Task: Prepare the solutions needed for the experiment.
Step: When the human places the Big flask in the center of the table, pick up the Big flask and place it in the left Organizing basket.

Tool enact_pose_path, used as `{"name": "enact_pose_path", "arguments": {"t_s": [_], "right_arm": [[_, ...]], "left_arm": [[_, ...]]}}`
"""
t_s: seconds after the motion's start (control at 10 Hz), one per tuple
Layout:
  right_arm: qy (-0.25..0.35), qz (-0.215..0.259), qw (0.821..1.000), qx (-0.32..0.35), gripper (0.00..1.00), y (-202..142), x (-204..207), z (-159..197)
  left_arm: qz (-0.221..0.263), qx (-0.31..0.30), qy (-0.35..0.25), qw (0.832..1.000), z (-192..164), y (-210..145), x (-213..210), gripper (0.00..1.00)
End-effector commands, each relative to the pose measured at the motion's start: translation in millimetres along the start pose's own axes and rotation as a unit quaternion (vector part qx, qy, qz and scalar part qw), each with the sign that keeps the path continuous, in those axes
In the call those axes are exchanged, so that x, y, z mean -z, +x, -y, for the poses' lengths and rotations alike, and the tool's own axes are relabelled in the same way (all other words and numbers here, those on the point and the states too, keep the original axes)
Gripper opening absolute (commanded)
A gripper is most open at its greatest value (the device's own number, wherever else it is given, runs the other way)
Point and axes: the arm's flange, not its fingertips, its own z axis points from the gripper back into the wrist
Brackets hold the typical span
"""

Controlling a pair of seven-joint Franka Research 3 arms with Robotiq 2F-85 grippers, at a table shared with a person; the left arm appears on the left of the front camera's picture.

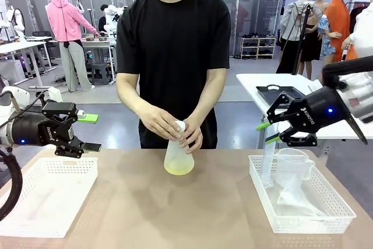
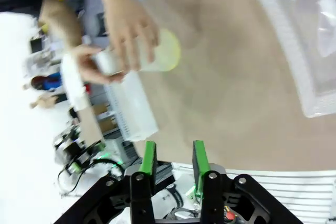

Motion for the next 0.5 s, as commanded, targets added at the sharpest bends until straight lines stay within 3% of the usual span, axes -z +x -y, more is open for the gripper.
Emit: {"name": "enact_pose_path", "arguments": {"t_s": [0.0, 0.1, 0.2, 0.4], "right_arm": [[0.098, -0.012, 0.994, -0.044, 0.54, -1, 9, 23], [0.144, -0.022, 0.988, -0.058, 0.59, 0, 7, 29], [0.175, -0.032, 0.982, -0.069, 0.74, 3, 4, 36], [0.201, -0.064, 0.974, -0.084, 0.70, 14, 7, 51]], "left_arm": [[0.000, 0.001, -0.008, 1.000, 1, 1, 0, 1.00], [0.000, 0.001, -0.008, 1.000, 1, 1, 0, 1.00], [0.000, 0.001, -0.008, 1.000, 1, 1, 0, 1.00], [0.000, 0.001, -0.008, 1.000, 1, 1, 0, 1.00]]}}
